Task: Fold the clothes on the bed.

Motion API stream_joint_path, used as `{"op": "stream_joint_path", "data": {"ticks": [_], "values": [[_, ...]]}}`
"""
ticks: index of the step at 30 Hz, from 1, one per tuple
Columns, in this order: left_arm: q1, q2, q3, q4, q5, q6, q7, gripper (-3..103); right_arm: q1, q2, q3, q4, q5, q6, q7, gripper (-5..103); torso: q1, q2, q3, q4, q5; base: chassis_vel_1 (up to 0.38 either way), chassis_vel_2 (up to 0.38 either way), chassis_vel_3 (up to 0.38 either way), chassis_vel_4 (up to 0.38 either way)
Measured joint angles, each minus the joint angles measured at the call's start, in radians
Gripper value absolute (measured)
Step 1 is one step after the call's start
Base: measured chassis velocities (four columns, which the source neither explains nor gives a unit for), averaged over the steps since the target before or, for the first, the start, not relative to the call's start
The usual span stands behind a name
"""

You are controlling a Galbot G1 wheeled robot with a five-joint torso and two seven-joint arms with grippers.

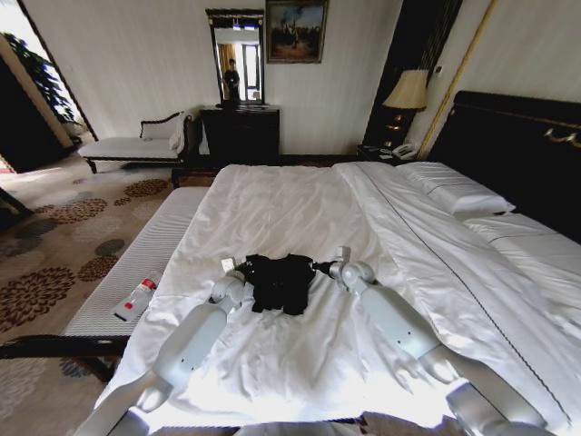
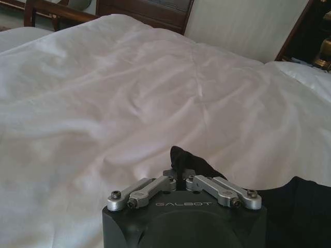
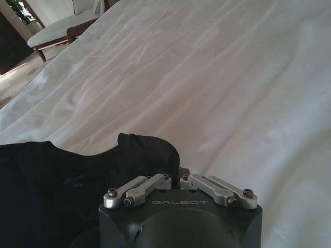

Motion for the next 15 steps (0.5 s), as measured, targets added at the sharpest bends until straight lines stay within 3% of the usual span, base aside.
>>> {"op": "stream_joint_path", "data": {"ticks": [12,15], "values": [[-0.164,0.088,0.033,-0.121,-0.159,0.049,-0.069,3,0.093,-0.066,-0.007,0.113,0.138,-0.017,0.107,2,0.000,0.000,0.000,-0.0001,0.0000,0.000,0.000,0.000,0.000],[-0.274,0.124,0.056,-0.140,-0.215,0.083,-0.068,3,0.166,-0.090,-0.019,0.139,0.192,-0.024,0.142,2,0.000,0.000,0.000,-0.0002,0.0001,0.000,0.000,0.000,0.000]]}}
